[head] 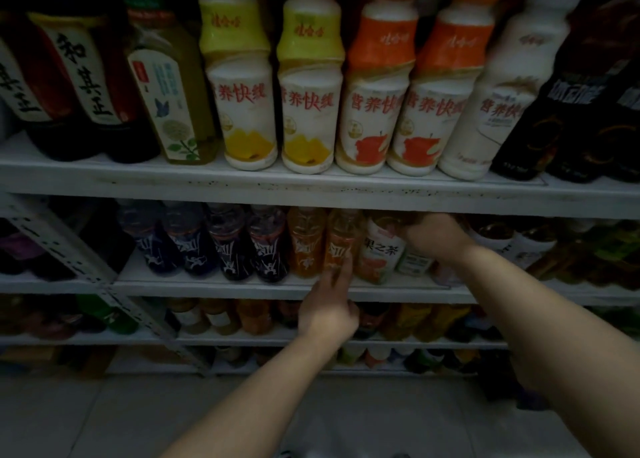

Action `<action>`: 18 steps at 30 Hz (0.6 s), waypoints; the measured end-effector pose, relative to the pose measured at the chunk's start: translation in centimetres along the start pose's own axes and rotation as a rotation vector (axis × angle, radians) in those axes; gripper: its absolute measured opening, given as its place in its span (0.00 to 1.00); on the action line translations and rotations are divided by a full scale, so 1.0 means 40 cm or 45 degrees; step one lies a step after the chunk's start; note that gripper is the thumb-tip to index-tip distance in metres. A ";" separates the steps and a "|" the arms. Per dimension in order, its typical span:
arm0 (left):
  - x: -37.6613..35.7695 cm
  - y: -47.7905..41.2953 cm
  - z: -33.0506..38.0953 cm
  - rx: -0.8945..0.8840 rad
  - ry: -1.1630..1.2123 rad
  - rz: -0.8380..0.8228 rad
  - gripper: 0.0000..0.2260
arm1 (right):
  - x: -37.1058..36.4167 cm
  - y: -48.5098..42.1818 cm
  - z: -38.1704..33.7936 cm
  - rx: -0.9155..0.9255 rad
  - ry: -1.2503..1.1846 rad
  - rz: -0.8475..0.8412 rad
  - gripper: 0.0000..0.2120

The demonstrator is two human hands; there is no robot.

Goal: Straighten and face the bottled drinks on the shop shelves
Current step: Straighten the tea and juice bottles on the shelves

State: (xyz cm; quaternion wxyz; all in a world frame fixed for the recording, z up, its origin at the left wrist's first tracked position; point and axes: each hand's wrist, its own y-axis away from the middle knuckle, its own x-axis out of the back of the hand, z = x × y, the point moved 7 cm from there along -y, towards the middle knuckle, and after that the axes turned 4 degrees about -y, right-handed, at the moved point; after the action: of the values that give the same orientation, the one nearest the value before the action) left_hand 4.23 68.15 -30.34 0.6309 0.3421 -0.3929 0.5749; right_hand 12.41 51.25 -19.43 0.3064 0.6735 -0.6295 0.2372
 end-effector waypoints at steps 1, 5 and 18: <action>-0.006 -0.001 0.001 0.024 0.004 -0.015 0.39 | 0.006 -0.004 0.009 -0.001 0.049 -0.040 0.23; -0.018 -0.013 0.018 0.107 0.033 -0.026 0.41 | 0.021 -0.013 0.032 -0.024 0.010 -0.217 0.24; 0.038 -0.016 0.128 0.113 0.272 0.416 0.34 | 0.141 0.049 0.126 0.252 0.127 0.157 0.12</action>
State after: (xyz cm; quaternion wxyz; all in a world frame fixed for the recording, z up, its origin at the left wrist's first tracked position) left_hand 4.38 64.25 -26.63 0.5516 0.2383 -0.3483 0.7195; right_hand 10.67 43.65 -18.75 0.2543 0.6479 -0.6271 0.3497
